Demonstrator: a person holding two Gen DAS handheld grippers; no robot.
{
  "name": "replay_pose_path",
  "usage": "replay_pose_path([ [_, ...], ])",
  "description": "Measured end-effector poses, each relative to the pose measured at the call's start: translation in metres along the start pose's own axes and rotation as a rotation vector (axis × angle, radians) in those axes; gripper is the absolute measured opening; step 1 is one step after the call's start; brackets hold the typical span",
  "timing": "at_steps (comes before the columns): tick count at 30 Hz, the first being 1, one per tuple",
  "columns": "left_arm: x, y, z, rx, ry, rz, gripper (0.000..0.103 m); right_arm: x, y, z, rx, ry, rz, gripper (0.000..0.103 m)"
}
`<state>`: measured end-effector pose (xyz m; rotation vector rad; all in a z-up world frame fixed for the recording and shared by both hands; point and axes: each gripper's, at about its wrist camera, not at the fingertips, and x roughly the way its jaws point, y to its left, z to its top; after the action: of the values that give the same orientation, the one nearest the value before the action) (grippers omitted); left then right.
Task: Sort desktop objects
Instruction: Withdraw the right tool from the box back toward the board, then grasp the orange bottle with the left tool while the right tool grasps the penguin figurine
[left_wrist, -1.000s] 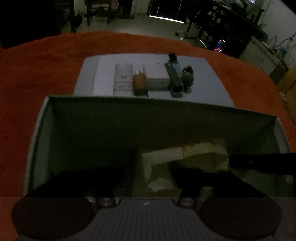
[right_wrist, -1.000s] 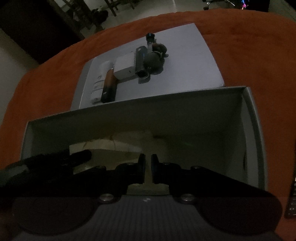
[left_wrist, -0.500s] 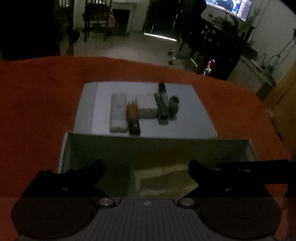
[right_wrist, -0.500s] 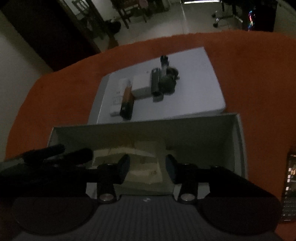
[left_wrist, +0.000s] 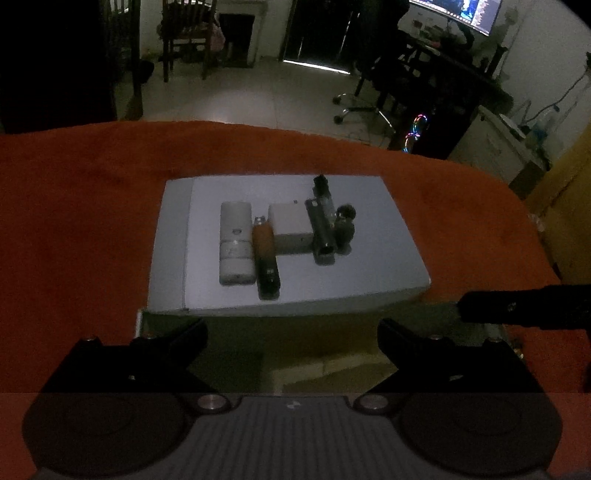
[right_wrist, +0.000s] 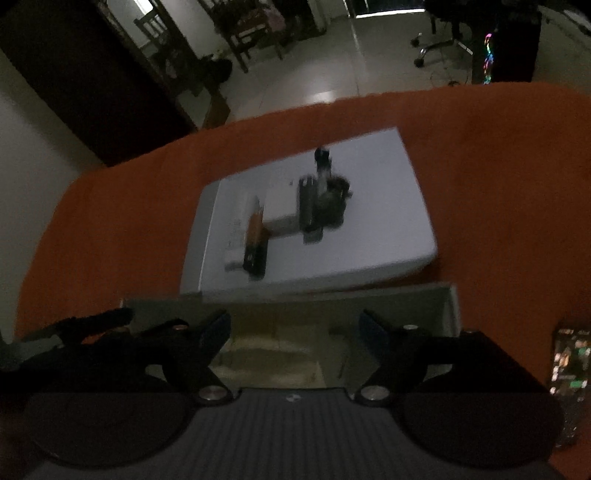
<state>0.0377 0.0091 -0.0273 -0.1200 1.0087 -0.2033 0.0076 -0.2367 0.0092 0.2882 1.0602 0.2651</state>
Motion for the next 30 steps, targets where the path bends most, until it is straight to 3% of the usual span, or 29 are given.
replay_pose_path([
  [9,0.011,0.007,0.051,0.022,0.032,0.019,0.103,0.005,0.002,0.050,-0.027,0.033,-0.016,0.083],
  [15,0.031,0.002,0.078,0.047,0.053,0.039,0.103,0.024,0.001,0.084,-0.014,0.037,-0.044,0.095],
  [18,0.052,0.001,0.087,0.051,0.078,0.058,0.103,0.043,-0.005,0.101,0.013,0.061,-0.052,0.103],
  [24,0.095,0.004,0.098,0.008,0.120,0.042,0.103,0.086,-0.015,0.123,0.019,0.119,-0.093,0.103],
  [30,0.130,0.002,0.103,0.033,0.149,0.056,0.103,0.131,-0.030,0.133,0.017,0.142,-0.131,0.103],
])
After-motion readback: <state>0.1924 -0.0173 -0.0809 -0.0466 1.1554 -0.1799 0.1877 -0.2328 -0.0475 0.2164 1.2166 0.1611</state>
